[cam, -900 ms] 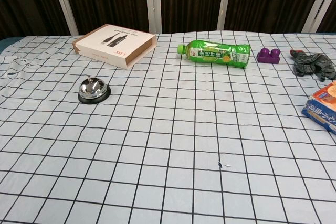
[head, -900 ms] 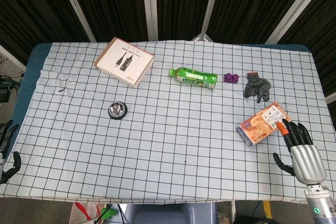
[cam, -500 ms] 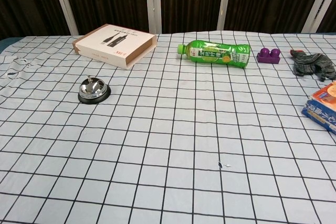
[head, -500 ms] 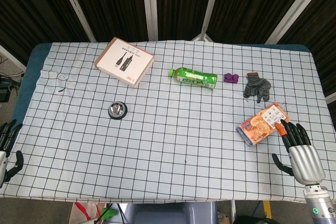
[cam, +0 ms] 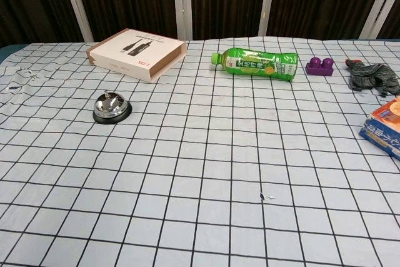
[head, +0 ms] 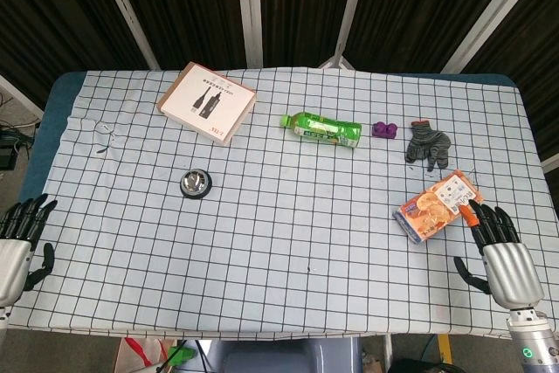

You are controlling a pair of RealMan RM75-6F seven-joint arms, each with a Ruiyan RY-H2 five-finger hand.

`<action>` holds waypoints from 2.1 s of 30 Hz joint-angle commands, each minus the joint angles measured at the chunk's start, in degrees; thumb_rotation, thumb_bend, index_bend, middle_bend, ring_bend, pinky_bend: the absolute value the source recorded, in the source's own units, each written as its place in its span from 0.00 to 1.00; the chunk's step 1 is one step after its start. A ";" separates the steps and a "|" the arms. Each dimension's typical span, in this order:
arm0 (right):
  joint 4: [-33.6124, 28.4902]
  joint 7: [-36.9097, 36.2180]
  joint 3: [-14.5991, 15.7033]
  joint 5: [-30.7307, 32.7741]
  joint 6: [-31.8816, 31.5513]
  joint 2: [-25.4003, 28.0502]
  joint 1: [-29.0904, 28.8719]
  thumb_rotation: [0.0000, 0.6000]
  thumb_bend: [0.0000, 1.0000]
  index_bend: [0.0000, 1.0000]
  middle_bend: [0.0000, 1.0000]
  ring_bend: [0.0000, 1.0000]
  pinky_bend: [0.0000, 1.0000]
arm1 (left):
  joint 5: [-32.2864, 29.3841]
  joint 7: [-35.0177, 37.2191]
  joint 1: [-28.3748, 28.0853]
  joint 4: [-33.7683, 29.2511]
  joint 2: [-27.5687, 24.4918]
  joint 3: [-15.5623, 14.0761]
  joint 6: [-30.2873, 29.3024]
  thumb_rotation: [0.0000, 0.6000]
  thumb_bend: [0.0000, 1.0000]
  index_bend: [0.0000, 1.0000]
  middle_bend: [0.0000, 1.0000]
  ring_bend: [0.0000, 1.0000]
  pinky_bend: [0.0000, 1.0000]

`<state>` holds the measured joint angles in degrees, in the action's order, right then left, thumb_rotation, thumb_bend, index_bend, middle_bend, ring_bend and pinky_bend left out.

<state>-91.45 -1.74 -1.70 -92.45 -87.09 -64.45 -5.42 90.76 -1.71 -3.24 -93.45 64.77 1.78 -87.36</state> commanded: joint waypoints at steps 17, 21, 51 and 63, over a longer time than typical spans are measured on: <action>0.20 0.22 -0.03 0.57 1.27 -0.05 -0.46 1.00 0.39 0.08 0.00 0.00 0.00 | -10.63 -2.57 -17.02 10.61 10.82 9.17 20.01 1.00 0.88 0.00 0.00 0.00 0.00; 0.24 0.38 -0.10 1.02 1.74 -0.09 -0.58 1.00 0.39 0.08 0.00 0.00 0.00 | -14.02 -4.61 -21.00 13.44 13.93 11.16 24.59 1.00 0.88 0.00 0.00 0.00 0.00; 1.17 -3.04 -0.58 1.61 1.20 0.71 -0.42 1.00 0.39 0.08 0.00 0.00 0.00 | -23.04 -19.26 -33.89 26.09 32.71 10.64 33.94 1.00 0.88 0.00 0.00 0.00 0.00; 1.50 -4.16 -0.56 1.38 0.92 0.99 -0.35 1.00 0.39 0.08 0.00 0.00 0.00 | -25.69 -24.41 -35.37 29.74 36.47 9.20 34.83 1.00 0.88 0.00 0.00 0.00 0.00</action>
<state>-89.95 -5.91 -2.26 -91.07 -86.17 -63.46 -5.77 65.23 -25.82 -38.52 -63.99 101.02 11.21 -52.64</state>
